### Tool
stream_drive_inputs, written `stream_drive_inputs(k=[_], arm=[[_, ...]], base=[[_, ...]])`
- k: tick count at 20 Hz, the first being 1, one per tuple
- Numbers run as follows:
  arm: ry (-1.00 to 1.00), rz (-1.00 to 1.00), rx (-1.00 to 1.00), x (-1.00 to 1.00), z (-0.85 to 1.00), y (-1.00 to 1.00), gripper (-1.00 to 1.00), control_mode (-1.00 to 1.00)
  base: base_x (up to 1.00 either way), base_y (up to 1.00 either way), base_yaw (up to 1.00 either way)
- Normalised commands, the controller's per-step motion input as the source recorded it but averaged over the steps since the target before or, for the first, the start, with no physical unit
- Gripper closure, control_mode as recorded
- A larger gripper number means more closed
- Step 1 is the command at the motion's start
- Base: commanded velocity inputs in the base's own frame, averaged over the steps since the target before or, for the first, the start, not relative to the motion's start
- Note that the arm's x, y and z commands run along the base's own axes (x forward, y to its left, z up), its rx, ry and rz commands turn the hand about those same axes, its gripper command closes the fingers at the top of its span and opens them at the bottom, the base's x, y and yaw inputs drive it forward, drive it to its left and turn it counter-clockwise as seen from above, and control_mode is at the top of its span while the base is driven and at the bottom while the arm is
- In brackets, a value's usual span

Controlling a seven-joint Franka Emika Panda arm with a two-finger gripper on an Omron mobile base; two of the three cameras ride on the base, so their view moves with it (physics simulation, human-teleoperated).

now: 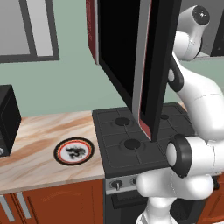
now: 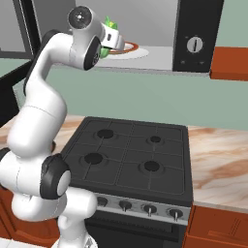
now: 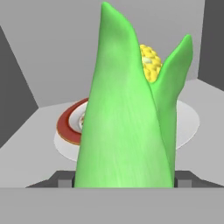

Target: Pick the corn from the counter and place it in the microwave. Then turn on the microwave.

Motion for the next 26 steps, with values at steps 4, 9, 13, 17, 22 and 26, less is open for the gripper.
stream_drive_inputs(k=[4,9,13,17,22,26], arm=[[0.00,0.00,-0.01,0.17,0.06,0.00,1.00,-1.00],[0.00,0.00,-0.01,0.18,0.07,0.00,1.00,-1.00],[0.00,0.00,0.00,0.20,0.04,0.00,1.00,-1.00],[0.00,0.00,0.00,0.20,0.03,0.00,1.00,-1.00],[0.00,0.00,0.00,0.22,0.02,0.00,1.00,-1.00],[0.01,0.00,0.00,0.25,0.00,0.02,1.00,-1.00]], base=[[0.00,0.00,0.00],[0.00,0.00,0.00],[0.00,0.00,0.00],[0.00,0.00,0.00],[0.00,0.00,0.00],[0.00,0.00,0.00]])
